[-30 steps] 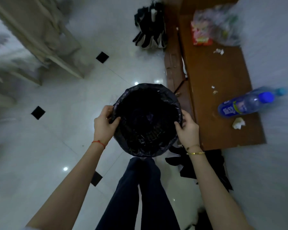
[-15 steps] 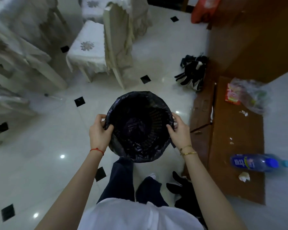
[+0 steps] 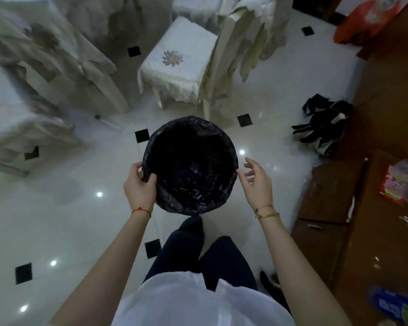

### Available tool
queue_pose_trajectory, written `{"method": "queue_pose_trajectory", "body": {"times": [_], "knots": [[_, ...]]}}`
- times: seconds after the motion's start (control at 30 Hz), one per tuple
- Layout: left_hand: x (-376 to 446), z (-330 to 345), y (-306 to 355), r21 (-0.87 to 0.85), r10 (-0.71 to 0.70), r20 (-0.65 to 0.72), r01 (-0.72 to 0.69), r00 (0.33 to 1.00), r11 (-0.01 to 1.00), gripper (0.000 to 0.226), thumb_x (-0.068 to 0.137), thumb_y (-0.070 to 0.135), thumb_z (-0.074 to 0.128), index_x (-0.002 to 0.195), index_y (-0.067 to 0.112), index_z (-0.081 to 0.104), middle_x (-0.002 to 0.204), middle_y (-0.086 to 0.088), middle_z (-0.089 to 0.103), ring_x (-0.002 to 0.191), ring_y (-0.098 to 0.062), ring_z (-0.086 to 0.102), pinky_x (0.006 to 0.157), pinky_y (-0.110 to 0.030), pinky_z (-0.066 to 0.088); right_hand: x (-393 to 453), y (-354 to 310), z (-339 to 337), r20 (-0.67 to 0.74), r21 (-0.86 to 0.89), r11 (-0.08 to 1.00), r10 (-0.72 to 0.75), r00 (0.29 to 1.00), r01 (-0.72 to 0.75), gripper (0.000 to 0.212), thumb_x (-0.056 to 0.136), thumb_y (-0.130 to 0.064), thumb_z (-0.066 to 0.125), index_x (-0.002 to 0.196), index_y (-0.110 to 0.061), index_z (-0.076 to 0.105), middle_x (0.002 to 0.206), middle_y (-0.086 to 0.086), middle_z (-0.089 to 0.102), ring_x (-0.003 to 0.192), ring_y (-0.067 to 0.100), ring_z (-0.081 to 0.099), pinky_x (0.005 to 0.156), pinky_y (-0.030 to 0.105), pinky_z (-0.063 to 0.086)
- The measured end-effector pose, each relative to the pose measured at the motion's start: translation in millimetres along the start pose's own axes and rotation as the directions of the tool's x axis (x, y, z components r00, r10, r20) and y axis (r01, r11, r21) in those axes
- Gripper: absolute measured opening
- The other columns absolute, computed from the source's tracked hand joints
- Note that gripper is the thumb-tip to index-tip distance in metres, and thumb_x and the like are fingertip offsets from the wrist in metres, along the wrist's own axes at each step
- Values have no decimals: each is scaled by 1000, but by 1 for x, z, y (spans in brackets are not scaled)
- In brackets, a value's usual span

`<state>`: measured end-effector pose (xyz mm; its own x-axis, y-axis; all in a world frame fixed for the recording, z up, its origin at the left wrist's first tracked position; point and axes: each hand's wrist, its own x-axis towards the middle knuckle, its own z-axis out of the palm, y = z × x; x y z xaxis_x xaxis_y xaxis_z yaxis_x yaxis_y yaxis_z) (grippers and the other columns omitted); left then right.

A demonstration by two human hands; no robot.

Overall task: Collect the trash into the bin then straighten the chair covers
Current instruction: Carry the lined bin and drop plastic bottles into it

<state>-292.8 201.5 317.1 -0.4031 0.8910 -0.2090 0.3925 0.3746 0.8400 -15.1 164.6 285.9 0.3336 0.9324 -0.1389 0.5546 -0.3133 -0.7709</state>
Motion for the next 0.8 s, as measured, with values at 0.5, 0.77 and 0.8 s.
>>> {"method": "queue_pose_trajectory", "body": {"times": [0.5,0.77,0.8], "knots": [[184,185,-190,-12,-130,-221,131,966,991,21,83,11,58,103,19,60,68,-1,64,53,-4,49,62,-5,41,166,240,224,242,-216,976,32,970,22,44,91,-26,60,132,-15,49,129,5,55,118,20,47,95,28,42],[238,285,-307,-7,-85,-227,86,970,996,23,82,10,59,99,25,60,64,8,62,60,-4,55,67,-17,51,222,436,354,327,-394,919,123,937,17,56,87,-14,64,139,-10,43,140,14,46,129,31,40,106,38,35],[243,292,-315,-1,-75,-223,76,972,997,23,82,9,60,99,25,60,64,9,62,60,-2,54,67,-17,51,228,456,362,377,-425,902,103,920,73,58,84,-12,66,138,-9,43,141,16,45,130,33,40,106,40,35]]}}
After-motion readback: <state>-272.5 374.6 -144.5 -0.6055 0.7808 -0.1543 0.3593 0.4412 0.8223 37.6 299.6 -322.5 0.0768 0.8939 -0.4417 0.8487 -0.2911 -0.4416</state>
